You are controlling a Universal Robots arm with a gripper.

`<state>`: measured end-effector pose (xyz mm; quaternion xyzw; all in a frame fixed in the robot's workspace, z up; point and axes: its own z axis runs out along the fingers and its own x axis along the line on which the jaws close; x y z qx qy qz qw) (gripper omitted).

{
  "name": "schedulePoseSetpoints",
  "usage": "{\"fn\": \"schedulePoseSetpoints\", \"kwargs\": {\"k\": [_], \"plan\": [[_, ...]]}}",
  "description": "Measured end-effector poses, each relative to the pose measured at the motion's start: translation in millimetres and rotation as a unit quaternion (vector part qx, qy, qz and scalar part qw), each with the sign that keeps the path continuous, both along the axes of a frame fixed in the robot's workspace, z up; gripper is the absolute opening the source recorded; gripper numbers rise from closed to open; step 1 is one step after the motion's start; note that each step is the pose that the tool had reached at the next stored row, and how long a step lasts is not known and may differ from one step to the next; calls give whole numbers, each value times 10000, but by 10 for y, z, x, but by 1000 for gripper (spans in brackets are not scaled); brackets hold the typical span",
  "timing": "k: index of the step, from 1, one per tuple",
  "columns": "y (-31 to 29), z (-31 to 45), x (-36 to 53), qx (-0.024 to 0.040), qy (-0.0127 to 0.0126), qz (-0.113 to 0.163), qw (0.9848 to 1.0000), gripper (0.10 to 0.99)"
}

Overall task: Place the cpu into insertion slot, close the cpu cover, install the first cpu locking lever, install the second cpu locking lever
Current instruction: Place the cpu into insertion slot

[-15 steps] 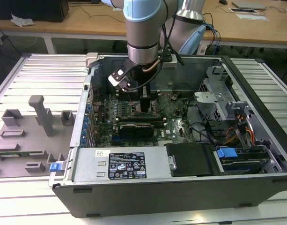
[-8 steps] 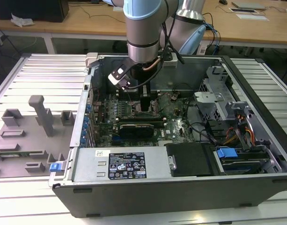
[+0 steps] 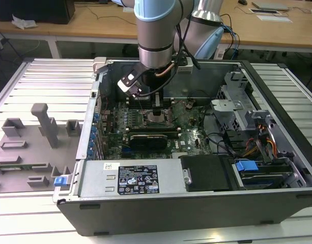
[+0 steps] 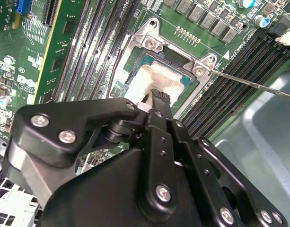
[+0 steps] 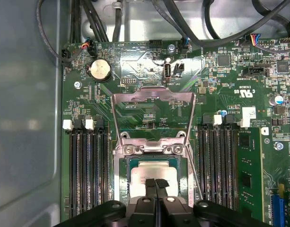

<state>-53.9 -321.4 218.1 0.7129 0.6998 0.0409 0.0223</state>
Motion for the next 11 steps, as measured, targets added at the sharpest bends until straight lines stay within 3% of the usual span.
{"fn": "schedulePoseSetpoints", "kwargs": {"k": [7,11], "plan": [[0,22,0,-2,0,0,10000,106],[0,129,0,-2,0,-1,10000,106]]}}
